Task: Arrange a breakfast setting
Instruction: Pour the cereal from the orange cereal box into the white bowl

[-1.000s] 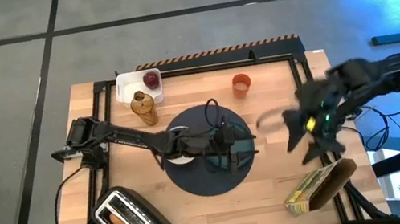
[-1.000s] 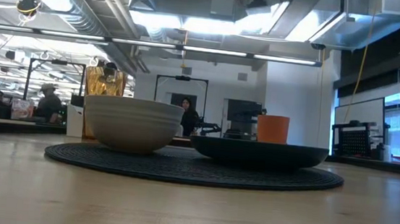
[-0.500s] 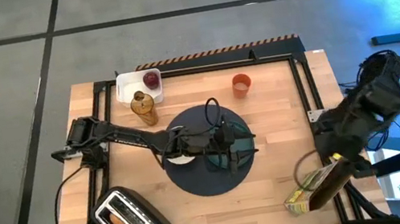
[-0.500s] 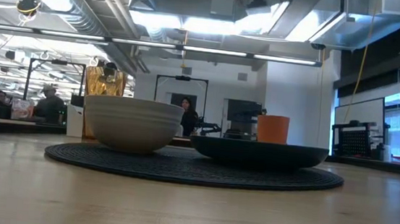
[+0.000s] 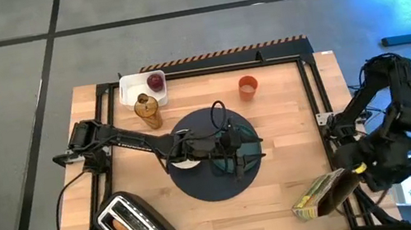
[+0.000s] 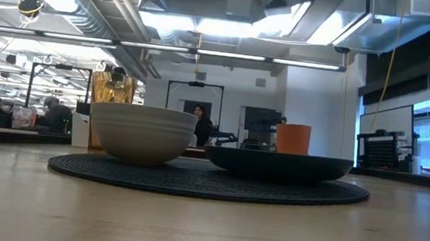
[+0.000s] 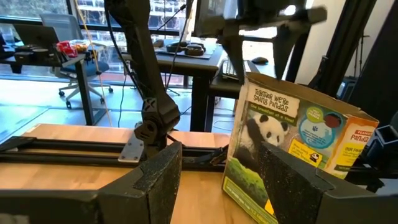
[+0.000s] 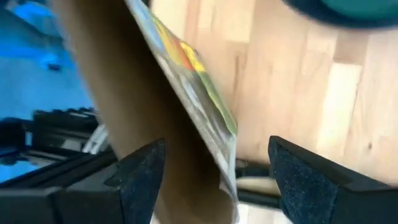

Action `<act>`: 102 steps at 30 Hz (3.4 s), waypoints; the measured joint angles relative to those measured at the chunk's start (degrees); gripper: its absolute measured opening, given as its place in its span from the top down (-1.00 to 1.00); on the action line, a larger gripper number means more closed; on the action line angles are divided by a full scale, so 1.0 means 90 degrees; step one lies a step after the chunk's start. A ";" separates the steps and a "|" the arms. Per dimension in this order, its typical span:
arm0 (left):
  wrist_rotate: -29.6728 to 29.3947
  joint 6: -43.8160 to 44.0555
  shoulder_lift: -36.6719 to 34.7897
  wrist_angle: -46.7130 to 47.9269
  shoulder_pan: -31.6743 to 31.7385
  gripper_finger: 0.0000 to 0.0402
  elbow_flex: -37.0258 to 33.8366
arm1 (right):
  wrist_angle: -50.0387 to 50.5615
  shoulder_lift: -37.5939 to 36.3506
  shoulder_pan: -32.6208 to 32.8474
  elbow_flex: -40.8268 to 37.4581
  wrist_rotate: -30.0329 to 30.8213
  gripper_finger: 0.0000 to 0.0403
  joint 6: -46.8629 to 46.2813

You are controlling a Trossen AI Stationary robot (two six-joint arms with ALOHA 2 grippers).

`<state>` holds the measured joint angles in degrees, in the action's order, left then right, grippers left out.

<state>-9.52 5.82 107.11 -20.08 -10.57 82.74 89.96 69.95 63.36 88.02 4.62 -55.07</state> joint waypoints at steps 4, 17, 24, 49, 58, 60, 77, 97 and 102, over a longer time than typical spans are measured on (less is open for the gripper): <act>0.0010 0.0000 0.0000 0.0013 -0.0065 -0.03 0.0000 | 0.0005 0.0013 0.0001 -0.0596 -0.0653 -0.32 -0.0002; -0.0027 0.0000 0.0000 0.0188 -0.0151 -0.03 -0.0005 | -0.0016 0.0010 -0.0001 -0.1775 -0.1408 0.88 -0.0361; -0.0029 0.0000 0.0000 0.0187 -0.0179 -0.03 -0.0005 | -0.0013 -0.0044 -0.0145 -0.1543 -0.1409 0.99 -0.1122; 0.0870 0.0788 -0.0335 0.3189 -0.0600 -0.82 -0.0007 | -0.0543 -0.1563 -0.0377 -0.0358 0.2760 1.00 -0.2611; -0.0472 0.0603 -0.0778 0.3315 -0.0579 -0.80 -0.0007 | -0.0253 -0.1570 -0.0377 -0.0358 0.3138 1.00 -0.3550; -0.0482 0.0470 -0.1043 0.3386 -0.0532 -0.80 -0.0007 | -0.0107 -0.1569 -0.0377 -0.0358 0.3135 1.00 -0.3670; -0.0756 -0.0049 -0.1389 0.3422 -0.0013 -0.98 -0.0005 | -0.0399 -0.1545 -0.0377 -0.0356 0.3589 1.00 -0.3359; -0.0423 -0.0645 -0.2024 0.3600 0.0283 -0.98 0.0004 | -0.0525 -0.1541 -0.0377 -0.0358 0.3727 1.00 -0.3149; -0.0014 -0.0849 -0.1893 0.3116 0.0556 -0.98 0.0002 | -0.0655 -0.1537 -0.0377 -0.0358 0.3728 1.00 -0.2819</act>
<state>-9.64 -1.81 90.07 7.97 -5.57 82.76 84.06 56.12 59.96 84.79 38.17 -80.44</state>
